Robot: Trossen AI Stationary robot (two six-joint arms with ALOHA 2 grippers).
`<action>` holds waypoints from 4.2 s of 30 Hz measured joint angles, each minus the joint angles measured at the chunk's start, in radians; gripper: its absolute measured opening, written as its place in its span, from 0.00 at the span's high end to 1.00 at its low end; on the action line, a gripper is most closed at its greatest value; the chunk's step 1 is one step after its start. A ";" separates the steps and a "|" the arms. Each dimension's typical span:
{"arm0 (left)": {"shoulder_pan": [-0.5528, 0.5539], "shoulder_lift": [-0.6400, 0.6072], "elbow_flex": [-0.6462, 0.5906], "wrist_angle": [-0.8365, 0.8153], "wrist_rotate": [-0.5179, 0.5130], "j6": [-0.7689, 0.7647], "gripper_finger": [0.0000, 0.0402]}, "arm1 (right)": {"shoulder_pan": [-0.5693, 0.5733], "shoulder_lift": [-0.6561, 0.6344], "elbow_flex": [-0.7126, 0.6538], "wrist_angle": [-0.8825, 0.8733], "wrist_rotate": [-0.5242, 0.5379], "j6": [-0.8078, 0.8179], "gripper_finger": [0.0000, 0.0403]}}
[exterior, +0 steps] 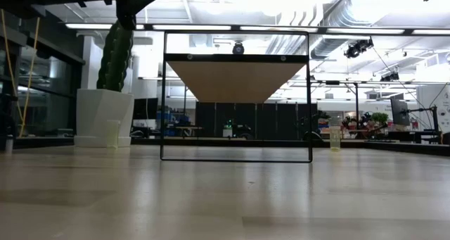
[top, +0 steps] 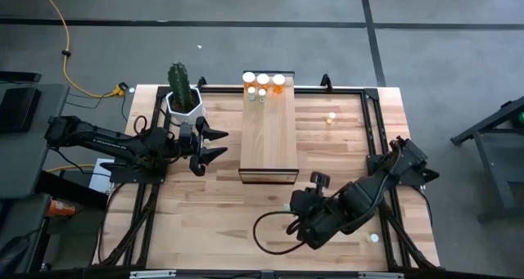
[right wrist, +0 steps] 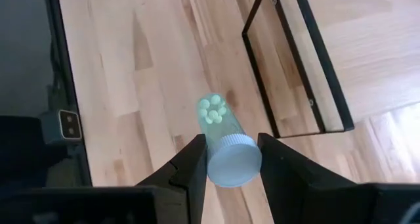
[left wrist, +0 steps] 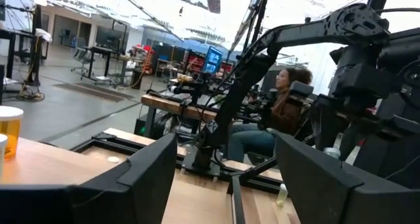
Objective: Pick and place medicine bottles onto shelf by color
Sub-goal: Put the green pill bottle on the shelf aligned with the other green pill bottles
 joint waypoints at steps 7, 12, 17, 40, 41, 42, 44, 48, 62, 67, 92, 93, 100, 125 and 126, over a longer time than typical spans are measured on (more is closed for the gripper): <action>0.000 0.000 0.000 -0.003 0.000 -0.001 0.38 | -0.036 0.000 0.000 0.000 -0.009 -0.086 0.73; 0.000 0.000 0.000 -0.003 0.000 0.000 0.38 | -0.075 0.000 0.000 -0.003 -0.013 -0.160 0.73; 0.000 0.000 0.000 -0.003 0.000 0.000 0.38 | -0.154 -0.029 0.000 -0.014 -0.012 -0.253 0.73; 0.002 0.092 0.000 -0.002 -0.091 -0.023 0.38 | -0.875 -0.037 0.001 0.112 -0.088 -0.830 0.73; 0.003 0.100 0.000 0.003 -0.091 -0.023 0.38 | -0.898 -0.037 0.001 0.125 -0.090 -0.833 0.73; 0.003 0.109 0.000 0.008 -0.091 -0.023 0.38 | -0.917 -0.033 0.001 0.138 -0.097 -0.834 0.73; 0.004 0.121 0.000 0.022 -0.106 -0.014 0.38 | -0.949 -0.024 0.001 0.165 -0.122 -0.833 0.73; 0.004 0.130 0.000 0.078 -0.136 0.026 0.38 | -0.968 0.003 0.000 0.165 -0.172 -0.830 0.73; 0.009 0.128 0.064 -0.085 0.027 0.029 0.38 | -0.949 0.019 0.000 0.130 -0.162 -0.811 0.73; 0.008 0.127 0.127 -0.225 0.025 0.030 0.38 | -0.942 0.057 0.042 0.083 -0.164 -0.806 0.73; 0.009 0.127 0.132 -0.243 -0.031 0.030 0.38 | -0.977 0.230 0.220 0.042 -0.120 -0.807 0.73; 0.009 0.127 0.132 -0.242 -0.031 0.030 0.38 | -0.980 0.230 0.220 0.038 -0.132 -0.807 0.73; 0.009 0.127 0.132 -0.242 -0.031 0.030 0.38 | -1.004 0.237 0.219 0.033 -0.191 -0.806 0.73; 0.009 0.127 0.132 -0.242 -0.030 0.030 0.38 | -1.034 0.247 0.218 0.062 -0.264 -0.785 0.73; 0.009 0.127 0.132 -0.242 -0.030 0.030 0.38 | -1.034 0.247 0.218 0.062 -0.264 -0.784 0.73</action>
